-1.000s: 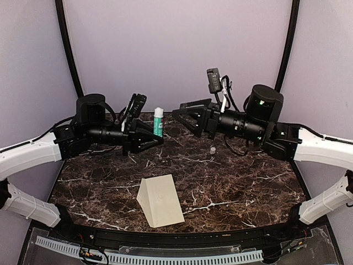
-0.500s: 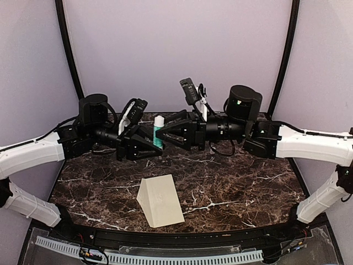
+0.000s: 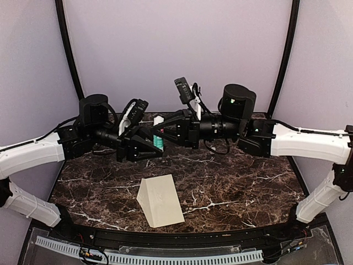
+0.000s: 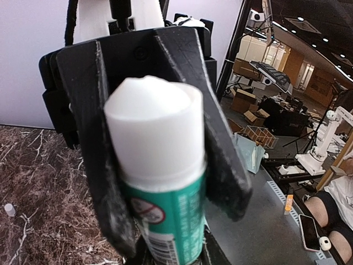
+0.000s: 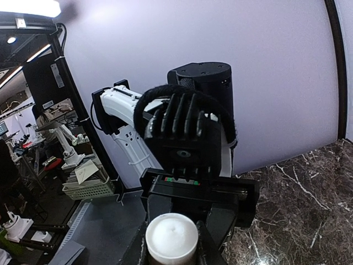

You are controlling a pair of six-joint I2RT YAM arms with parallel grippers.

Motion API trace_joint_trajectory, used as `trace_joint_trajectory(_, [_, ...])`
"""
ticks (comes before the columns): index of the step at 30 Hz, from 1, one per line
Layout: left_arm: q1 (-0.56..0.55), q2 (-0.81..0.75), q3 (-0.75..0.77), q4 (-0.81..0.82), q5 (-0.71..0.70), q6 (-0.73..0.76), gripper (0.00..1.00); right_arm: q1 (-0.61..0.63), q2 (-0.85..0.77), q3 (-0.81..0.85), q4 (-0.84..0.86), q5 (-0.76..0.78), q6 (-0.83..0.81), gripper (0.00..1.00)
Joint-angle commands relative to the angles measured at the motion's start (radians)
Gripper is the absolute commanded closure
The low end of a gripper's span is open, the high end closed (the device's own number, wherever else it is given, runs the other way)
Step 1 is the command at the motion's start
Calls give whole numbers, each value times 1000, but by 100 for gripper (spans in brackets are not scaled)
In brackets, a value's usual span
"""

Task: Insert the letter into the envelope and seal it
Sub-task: Unscrew the solid glue.

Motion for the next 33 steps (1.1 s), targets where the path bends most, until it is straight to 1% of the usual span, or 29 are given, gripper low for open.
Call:
trace_joint_trajectory(1, [1,-22,22,-7,-191,29,100,31,-38,-5,13,98,-5,92])
trace_joint_trajectory(6, [1,-34,18,-42,-386,46,100,72,-45,17,-77,313,-56,92])
trace_joint_trajectory(9, [1,-45,10,-53,-537,53,100,96,-25,50,-137,445,-67,92])
trace_joint_trajectory(13, [1,-54,10,-76,-677,64,100,130,29,117,-221,630,-54,93])
trace_joint_trajectory(20, [1,-34,28,-119,-773,68,100,190,179,307,-394,916,7,93])
trace_joint_trajectory(23, [1,-25,31,-130,-796,67,100,205,242,385,-459,1002,48,93])
trace_joint_trajectory(26, [1,-27,34,-134,-822,68,100,217,272,433,-507,1064,70,92])
trace_joint_trajectory(29, [1,-30,35,-137,-825,66,100,218,263,428,-508,1073,73,87])
trace_joint_trajectory(31, [1,-30,34,-131,-808,55,100,216,232,389,-472,1041,62,79])
trace_joint_trajectory(33, [2,-31,34,-123,-773,43,100,207,180,323,-404,977,45,67])
